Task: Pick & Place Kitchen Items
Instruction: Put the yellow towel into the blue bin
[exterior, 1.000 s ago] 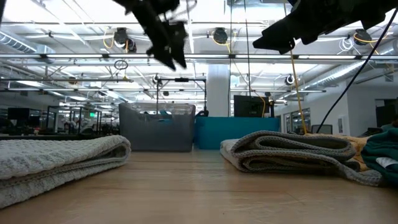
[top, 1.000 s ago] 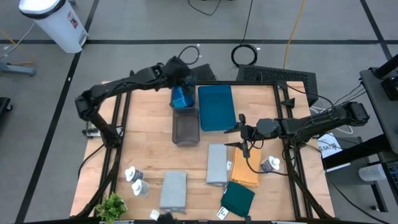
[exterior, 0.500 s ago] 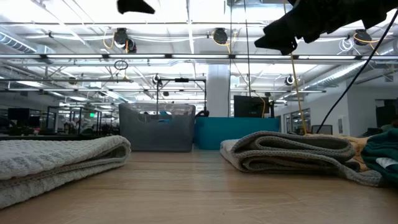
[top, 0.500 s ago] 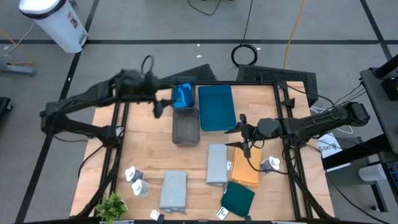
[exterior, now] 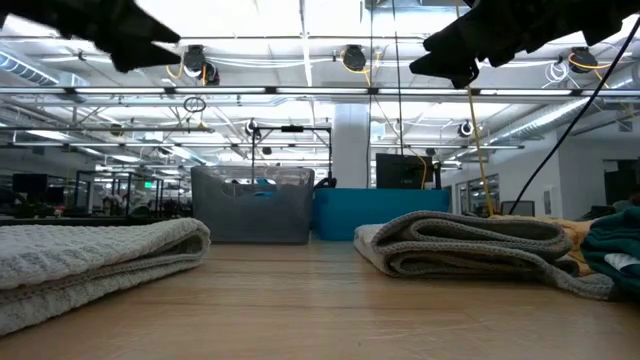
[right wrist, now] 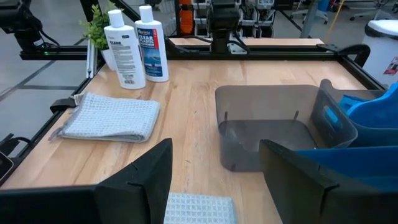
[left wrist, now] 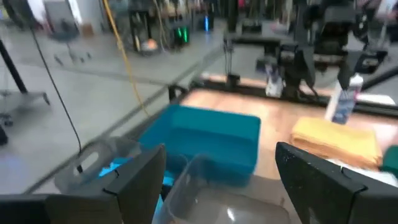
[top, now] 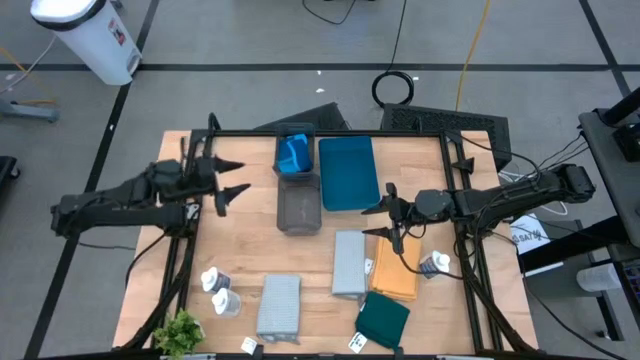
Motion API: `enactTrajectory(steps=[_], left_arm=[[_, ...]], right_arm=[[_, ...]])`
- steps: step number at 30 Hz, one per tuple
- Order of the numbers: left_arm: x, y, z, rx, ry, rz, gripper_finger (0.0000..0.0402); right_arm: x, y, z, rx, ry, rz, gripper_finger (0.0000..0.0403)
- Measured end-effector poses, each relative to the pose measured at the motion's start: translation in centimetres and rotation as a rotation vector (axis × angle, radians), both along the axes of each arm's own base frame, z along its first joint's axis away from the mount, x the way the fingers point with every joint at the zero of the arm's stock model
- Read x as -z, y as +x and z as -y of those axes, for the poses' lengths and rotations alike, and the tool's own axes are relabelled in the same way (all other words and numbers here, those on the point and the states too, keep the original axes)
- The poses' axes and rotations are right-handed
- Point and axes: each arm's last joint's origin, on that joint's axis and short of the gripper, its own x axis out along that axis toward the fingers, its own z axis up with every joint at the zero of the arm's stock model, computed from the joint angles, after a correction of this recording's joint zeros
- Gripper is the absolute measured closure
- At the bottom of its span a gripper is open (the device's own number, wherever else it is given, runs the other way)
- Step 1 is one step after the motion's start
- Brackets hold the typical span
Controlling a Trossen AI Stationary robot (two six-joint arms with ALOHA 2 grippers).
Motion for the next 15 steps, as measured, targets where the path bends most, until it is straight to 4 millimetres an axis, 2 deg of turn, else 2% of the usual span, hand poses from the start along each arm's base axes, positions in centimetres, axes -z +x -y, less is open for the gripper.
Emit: enactTrajectory(steps=[9,15], left_arm=[[6.1,-1.2,0.2,0.000,0.017,0.120,0.0094],[8.0,-1.2,0.3,0.018,0.013,0.174,0.0093]], right_arm=[[0.0,0.0,0.0,0.000,-0.001,0.000,0.0190],[0.0,0.0,0.0,0.001,0.005,-0.001,0.0190]])
